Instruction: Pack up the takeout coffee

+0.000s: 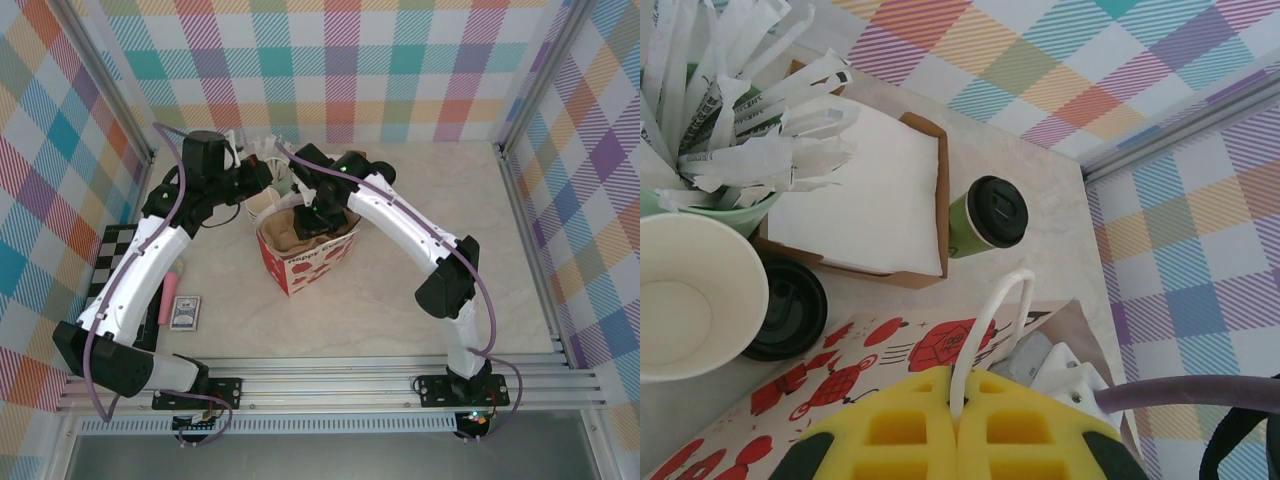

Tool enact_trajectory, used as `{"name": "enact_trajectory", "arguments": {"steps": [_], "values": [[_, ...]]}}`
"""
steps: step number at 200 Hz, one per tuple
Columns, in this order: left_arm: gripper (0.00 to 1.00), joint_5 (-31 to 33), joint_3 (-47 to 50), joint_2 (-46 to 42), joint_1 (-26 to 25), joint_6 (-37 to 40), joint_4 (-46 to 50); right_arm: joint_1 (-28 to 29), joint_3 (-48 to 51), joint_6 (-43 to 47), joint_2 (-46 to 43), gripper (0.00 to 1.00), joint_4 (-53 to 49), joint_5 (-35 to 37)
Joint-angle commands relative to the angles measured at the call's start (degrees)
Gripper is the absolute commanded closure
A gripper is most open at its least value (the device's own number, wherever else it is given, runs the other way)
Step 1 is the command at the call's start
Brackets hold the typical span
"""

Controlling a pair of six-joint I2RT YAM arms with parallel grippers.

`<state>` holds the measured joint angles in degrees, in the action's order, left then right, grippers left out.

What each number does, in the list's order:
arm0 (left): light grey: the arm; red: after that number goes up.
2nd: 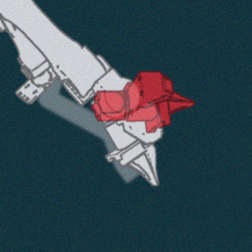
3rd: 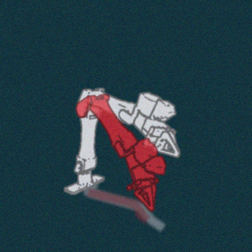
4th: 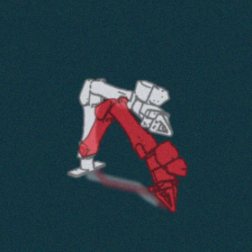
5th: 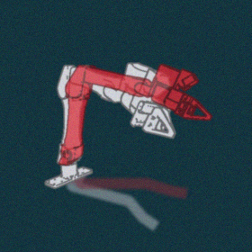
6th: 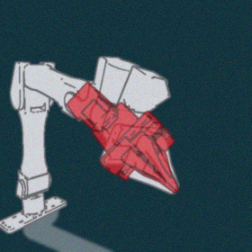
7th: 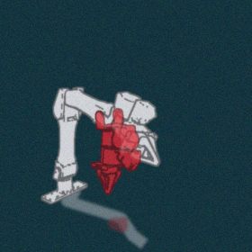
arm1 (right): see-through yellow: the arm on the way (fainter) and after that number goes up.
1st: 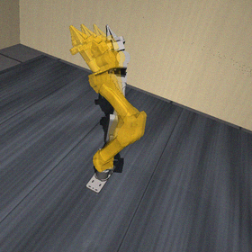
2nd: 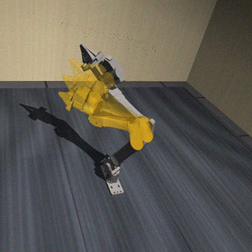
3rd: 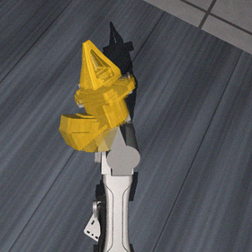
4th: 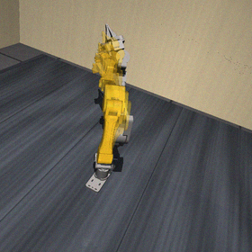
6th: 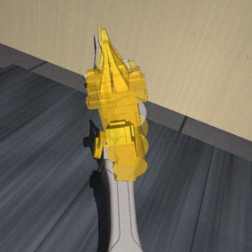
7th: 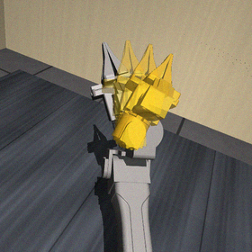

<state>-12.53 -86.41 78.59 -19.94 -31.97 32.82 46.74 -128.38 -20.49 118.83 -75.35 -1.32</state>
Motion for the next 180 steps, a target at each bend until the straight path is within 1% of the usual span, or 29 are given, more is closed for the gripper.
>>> {"name": "enact_trajectory", "arguments": {"steps": [1,17,33,52,68,85,108,136,163,173,180], "values": [[1.00,-0.03,-1.92,0.63,1.09,-2.39,0.44,0.76,0.49,1.25,-0.77,0.86,-1.21,5.26],[1.00,2.20,-1.92,0.98,1.43,-3.41,1.70,0.90,2.08,2.28,-1.87,0.86,0.97,4.57],[1.00,4.43,-2.09,1.46,2.29,-4.88,2.67,1.07,2.78,4.98,-2.53,0.85,2.23,2.10],[1.00,5.17,-2.27,2.01,3.14,-6.66,1.10,1.31,3.97,7.74,-2.58,0.84,1.57,1.48],[1.00,4.12,-2.28,2.10,3.25,-7.21,-2.36,1.25,4.71,7.55,-2.28,0.85,-0.06,3.33],[1.00,1.18,-0.15,1.42,3.25,-7.31,-8.39,1.25,5.01,8.26,-1.71,0.86,-1.04,2.90],[1.00,-1.57,3.82,-0.09,3.16,-7.33,-15.02,1.26,2.50,8.71,0.36,0.86,-3.44,1.97],[1.00,-5.13,8.63,-3.09,3.16,-5.19,-22.79,1.25,1.53,8.29,1.70,0.86,-3.37,0.96],[1.00,-9.37,9.40,-4.21,3.16,-1.76,-23.12,1.26,-3.96,6.67,5.35,0.87,-6.80,-0.81],[0.92,-8.89,9.32,-4.95,3.16,0.15,-21.46,1.26,-5.00,6.15,5.98,0.87,-7.57,-1.60],[0.90,-7.10,9.33,-5.86,3.16,1.73,-19.70,1.25,-4.88,5.91,6.02,0.87,-7.70,-1.82]]}}
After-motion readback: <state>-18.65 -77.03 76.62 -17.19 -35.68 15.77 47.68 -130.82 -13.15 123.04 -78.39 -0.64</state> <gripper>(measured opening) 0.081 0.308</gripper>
